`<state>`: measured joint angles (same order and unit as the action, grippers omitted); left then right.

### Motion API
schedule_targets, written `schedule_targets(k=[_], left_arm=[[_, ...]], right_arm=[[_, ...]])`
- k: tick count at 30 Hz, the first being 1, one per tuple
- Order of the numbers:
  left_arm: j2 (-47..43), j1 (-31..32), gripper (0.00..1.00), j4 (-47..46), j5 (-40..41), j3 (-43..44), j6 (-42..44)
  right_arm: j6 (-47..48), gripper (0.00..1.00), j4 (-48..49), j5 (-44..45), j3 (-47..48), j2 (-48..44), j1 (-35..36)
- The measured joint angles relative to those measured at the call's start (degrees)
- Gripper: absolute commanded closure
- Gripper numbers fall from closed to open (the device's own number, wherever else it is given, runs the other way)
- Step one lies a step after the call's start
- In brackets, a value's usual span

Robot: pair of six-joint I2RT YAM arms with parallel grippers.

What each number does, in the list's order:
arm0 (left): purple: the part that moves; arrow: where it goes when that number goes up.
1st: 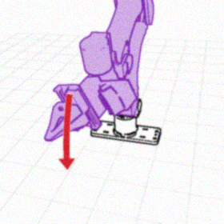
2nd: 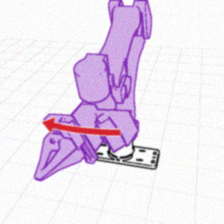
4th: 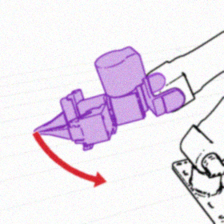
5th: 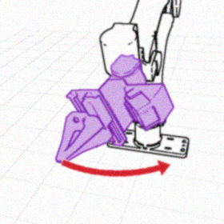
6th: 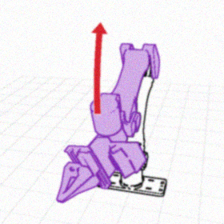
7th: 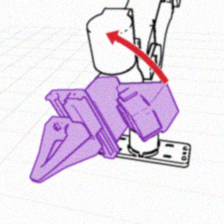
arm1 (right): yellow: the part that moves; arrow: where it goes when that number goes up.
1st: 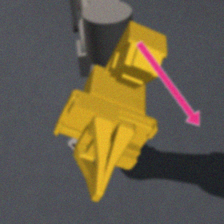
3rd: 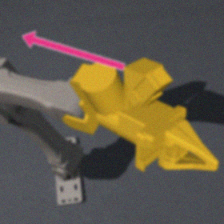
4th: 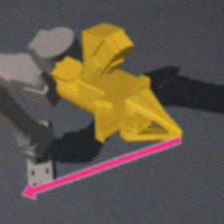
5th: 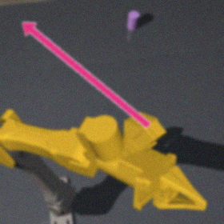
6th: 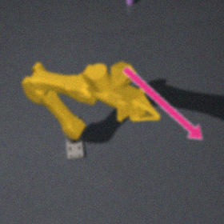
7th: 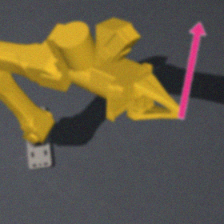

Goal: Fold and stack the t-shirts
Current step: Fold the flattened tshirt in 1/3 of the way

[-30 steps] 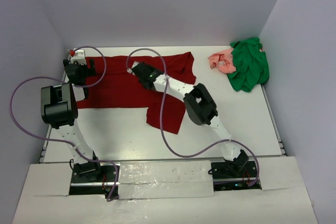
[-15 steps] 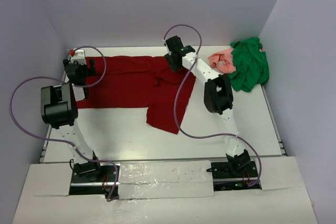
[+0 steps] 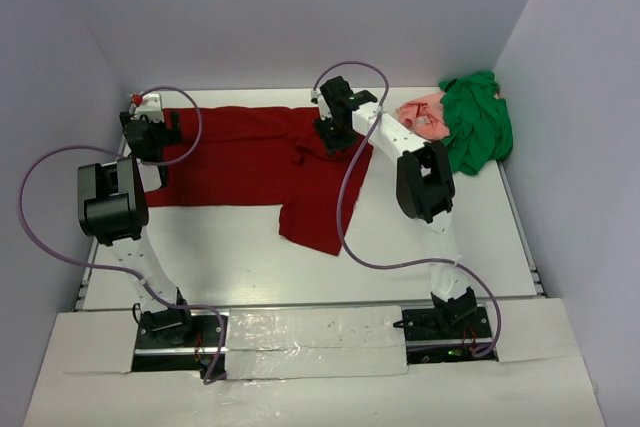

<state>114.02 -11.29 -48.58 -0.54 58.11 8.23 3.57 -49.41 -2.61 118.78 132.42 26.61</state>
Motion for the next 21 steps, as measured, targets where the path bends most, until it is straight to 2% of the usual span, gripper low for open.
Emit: schedule_targets(k=[21], left_arm=[[0.0,0.0,0.01,0.07,-0.31,0.0,0.02]], right_arm=[[-2.03,0.5,-2.34,-0.31,0.22,1.07,-1.92]])
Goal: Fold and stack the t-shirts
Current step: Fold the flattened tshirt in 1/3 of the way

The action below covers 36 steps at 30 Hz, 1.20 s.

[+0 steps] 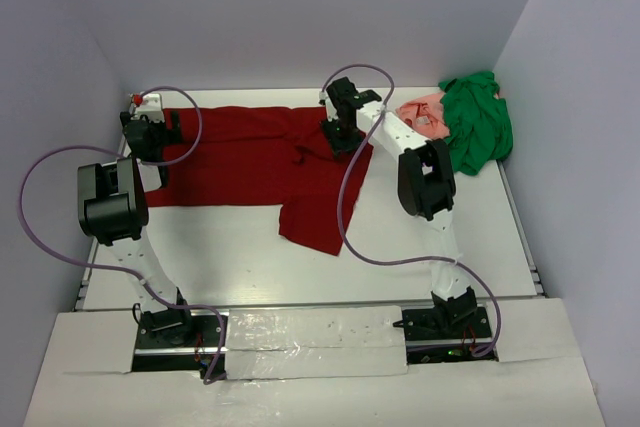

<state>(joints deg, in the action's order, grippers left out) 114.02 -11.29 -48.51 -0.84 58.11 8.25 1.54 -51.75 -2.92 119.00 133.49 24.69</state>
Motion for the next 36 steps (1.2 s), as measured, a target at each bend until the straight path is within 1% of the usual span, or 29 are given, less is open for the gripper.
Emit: schedule_targets(k=[4,7,11,13,15,19,22,30,36], left_arm=[[0.0,0.0,0.01,0.02,-0.07,0.0,0.02],[0.0,0.0,0.01,0.04,-0.07,0.0,0.04],[0.0,0.0,0.01,0.04,-0.09,0.0,0.09],[0.0,0.0,0.01,0.04,-0.09,0.0,0.13],[0.0,0.0,0.01,0.04,-0.09,0.0,0.17],[0.0,0.0,0.01,0.04,-0.09,0.0,0.31],[0.0,0.0,0.01,0.04,-0.07,0.0,0.48],[0.0,0.02,0.01,0.04,-0.04,0.0,1.03],[0.0,0.13,0.01,0.07,-0.04,0.0,1.22]], right_arm=[[-0.5,0.5,-0.46,-2.32,0.17,1.6,-0.26],[-0.7,0.53,-0.74,-4.13,0.35,2.89,-0.44],[-0.81,0.61,-1.03,-5.55,0.37,3.87,-0.63],[-0.94,0.61,-1.01,-5.99,0.37,3.96,-0.66],[-0.92,0.6,-0.92,-6.19,0.37,3.96,-0.68],[-0.48,0.55,-0.79,-6.03,0.37,3.96,-0.68],[0.02,0.52,-0.2,-4.96,0.37,3.96,-0.68],[1.99,0.53,1.92,-0.44,0.37,3.96,-0.68],[2.95,0.54,3.13,1.03,0.35,3.96,-0.68]])
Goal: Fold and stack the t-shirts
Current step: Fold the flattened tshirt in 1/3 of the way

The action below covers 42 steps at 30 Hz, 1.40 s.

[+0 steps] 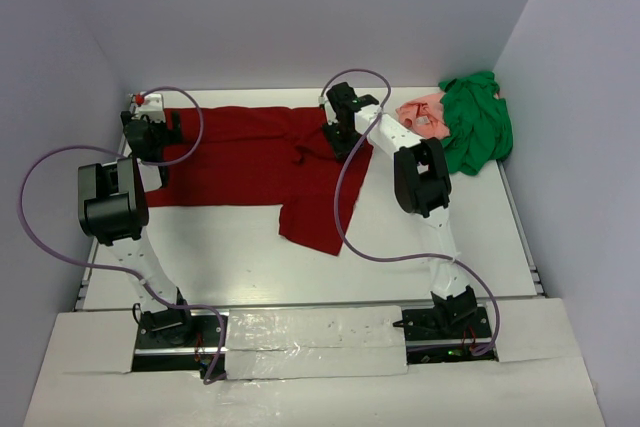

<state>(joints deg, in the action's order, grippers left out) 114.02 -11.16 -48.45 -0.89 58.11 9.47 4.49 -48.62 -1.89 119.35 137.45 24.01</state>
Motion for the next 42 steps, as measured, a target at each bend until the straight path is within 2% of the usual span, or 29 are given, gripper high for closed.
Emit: schedule_targets(k=[17,20,22,24,42], left_arm=[[0.0,0.37,0.01,-0.02,0.04,0.0,0.26],[0.0,0.37,0.01,-0.02,0.07,0.0,0.26],[0.0,0.37,0.01,-0.02,0.04,0.0,0.26],[0.0,0.37,0.01,-0.02,0.04,0.0,0.28],[0.0,0.98,0.01,-0.02,0.2,0.0,0.98]], right_arm=[[1.46,0.6,2.38,-2.16,0.0,0.0,0.39],[1.84,0.71,2.75,-2.75,0.0,0.0,0.59],[2.16,0.91,2.93,-3.3,0.0,0.0,0.74],[2.54,1.0,3.04,-3.69,0.0,0.0,0.9],[2.64,1.0,4.96,-3.04,-4.96,-2.05,1.49]])
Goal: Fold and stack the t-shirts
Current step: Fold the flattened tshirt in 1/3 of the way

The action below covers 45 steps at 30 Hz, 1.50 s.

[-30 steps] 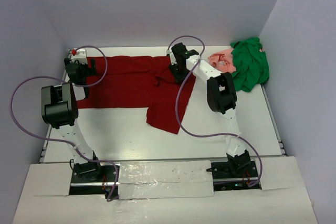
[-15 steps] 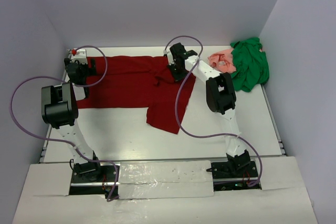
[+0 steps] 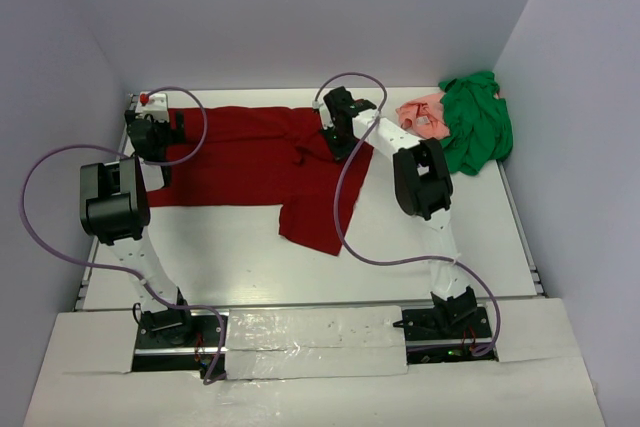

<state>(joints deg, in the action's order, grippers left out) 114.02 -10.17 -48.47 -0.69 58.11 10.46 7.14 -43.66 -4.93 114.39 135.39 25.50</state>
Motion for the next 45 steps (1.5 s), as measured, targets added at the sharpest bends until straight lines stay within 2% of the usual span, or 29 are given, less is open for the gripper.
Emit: schedule_targets(k=[23,36,41,45], left_arm=[[0.0,1.03,0.01,-0.15,0.39,0.0,2.08],[0.31,1.05,0.01,-0.09,0.42,0.02,2.29],[0.33,1.05,0.01,-0.07,0.42,0.24,2.29],[0.33,1.09,0.01,-0.07,0.42,0.26,2.29]], right_arm=[[1.79,1.0,-1.46,10.1,-1.62,-5.62,0.13],[1.9,1.0,-4.5,11.54,-1.75,-5.86,-0.26],[1.75,1.0,-5.07,11.32,-6.01,-8.28,-0.26],[1.36,0.56,-5.9,10.47,-7.63,-9.03,-0.26]])
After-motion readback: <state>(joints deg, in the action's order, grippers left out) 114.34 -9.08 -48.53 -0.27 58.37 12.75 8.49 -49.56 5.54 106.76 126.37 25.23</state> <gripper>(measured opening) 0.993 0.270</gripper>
